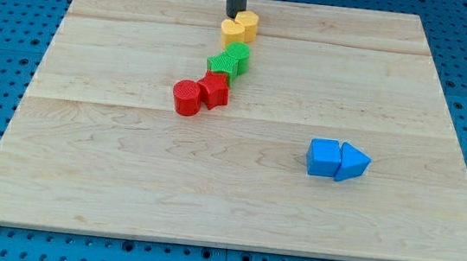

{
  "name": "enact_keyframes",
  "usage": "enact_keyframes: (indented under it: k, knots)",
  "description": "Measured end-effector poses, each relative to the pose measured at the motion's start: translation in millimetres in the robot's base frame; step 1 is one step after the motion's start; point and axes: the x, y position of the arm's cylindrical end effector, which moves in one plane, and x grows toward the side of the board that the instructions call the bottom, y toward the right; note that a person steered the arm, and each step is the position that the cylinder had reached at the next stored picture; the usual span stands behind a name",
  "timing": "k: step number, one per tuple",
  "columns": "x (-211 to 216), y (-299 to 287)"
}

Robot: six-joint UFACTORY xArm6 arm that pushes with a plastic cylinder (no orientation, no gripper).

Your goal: Push the yellow hexagon into the blue triangle

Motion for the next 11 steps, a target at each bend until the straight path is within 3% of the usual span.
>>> enact_keyframes:
  k: [1, 3, 6, 7, 8, 9, 10, 11]
  knots:
    - [4.6, -16.6]
    - [65.0, 103.9]
    - [123.7, 118.1]
    - [192.2, 111.9]
    - [223.1, 110.5]
    - [195.7, 88.1]
    - [200.4, 89.5]
    - [224.1, 149.5]
